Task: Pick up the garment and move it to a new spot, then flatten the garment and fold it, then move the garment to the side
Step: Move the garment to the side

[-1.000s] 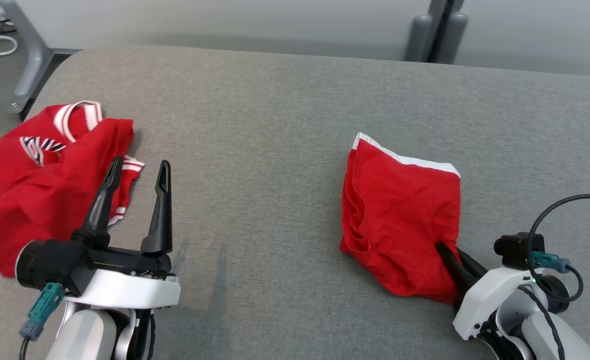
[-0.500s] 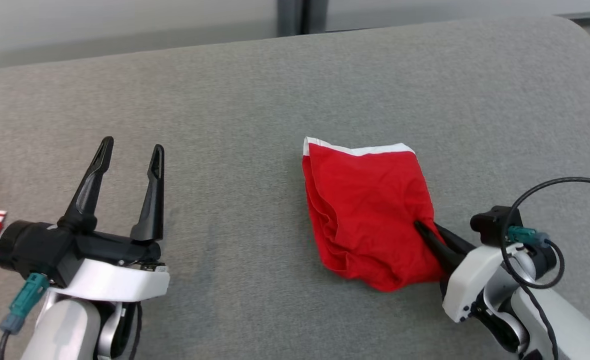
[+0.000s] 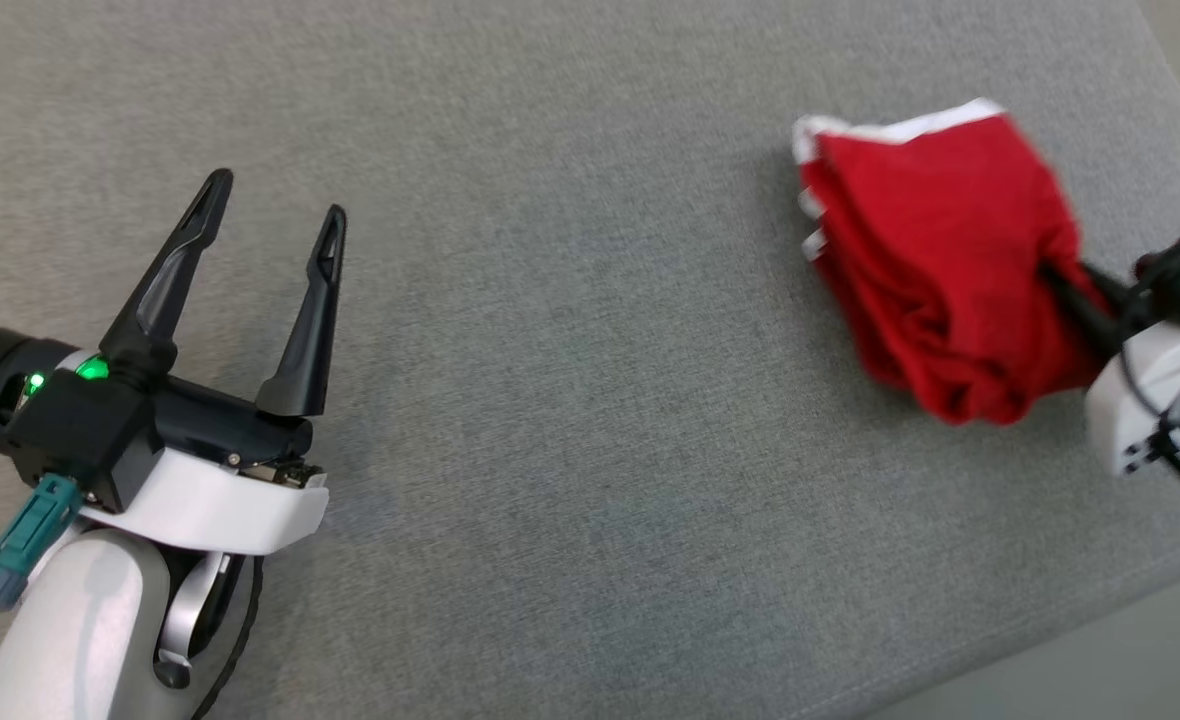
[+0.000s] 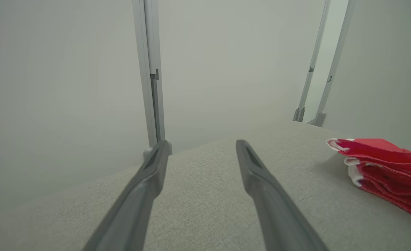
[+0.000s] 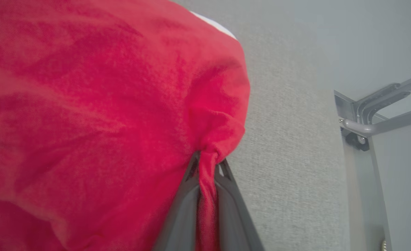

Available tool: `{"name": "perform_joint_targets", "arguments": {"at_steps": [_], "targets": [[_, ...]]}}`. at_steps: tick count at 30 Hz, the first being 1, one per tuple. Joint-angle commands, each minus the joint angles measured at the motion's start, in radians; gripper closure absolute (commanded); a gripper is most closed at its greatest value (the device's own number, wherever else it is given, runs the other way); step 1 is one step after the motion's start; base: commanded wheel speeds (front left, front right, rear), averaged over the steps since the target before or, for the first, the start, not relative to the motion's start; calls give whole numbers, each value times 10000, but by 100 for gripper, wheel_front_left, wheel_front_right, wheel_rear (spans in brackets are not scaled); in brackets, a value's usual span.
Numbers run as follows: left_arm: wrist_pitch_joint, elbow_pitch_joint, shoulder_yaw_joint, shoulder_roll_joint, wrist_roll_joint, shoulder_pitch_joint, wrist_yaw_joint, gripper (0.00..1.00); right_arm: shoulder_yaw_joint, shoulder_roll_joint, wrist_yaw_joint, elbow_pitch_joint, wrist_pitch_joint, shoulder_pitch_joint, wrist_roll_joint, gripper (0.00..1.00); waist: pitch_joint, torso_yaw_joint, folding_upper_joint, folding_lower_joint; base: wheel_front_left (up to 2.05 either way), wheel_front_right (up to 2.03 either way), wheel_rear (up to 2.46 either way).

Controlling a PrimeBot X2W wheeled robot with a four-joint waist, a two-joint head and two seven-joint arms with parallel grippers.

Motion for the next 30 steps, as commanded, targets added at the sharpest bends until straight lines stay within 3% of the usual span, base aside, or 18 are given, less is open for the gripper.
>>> {"name": "perform_joint_targets", "arguments": {"at_steps": [1,11,17,20,21,27,30], "targets": [[10,-25,10,110,66,-167,-37,0,-56,-61,-1,46,-72,-155,-42,100,459,-395,0,0,0,0,0],[454,-272,-410,283,257,-810,-328,0,-1111,-669,-2,1671,-1132,-1715,-416,100,1103,-682,0,0,0,0,0],[559,-284,-625,303,305,-975,-398,0,-1497,-318,-1,2723,-1586,-2018,-197,100,1336,-535,0,0,0,0,0],[567,-268,-622,347,290,-925,-358,0,-1716,-98,-1,3127,-1841,-2094,-126,33,1401,-500,0,0,0,0,0],[565,-267,-614,365,281,-919,-349,0,-1774,-43,-1,3273,-1904,-2104,-156,0,1414,-489,0,0,0,0,0],[527,-231,-587,407,223,-871,-299,0,-2617,293,-1,3722,-2182,-2032,-241,0,1343,-467,0,0,0,0,0],[433,-130,-517,383,135,-688,-179,0,-3941,707,-1,2911,-2183,-1536,-294,0,1092,-496,0,0,0,0,0]]}}
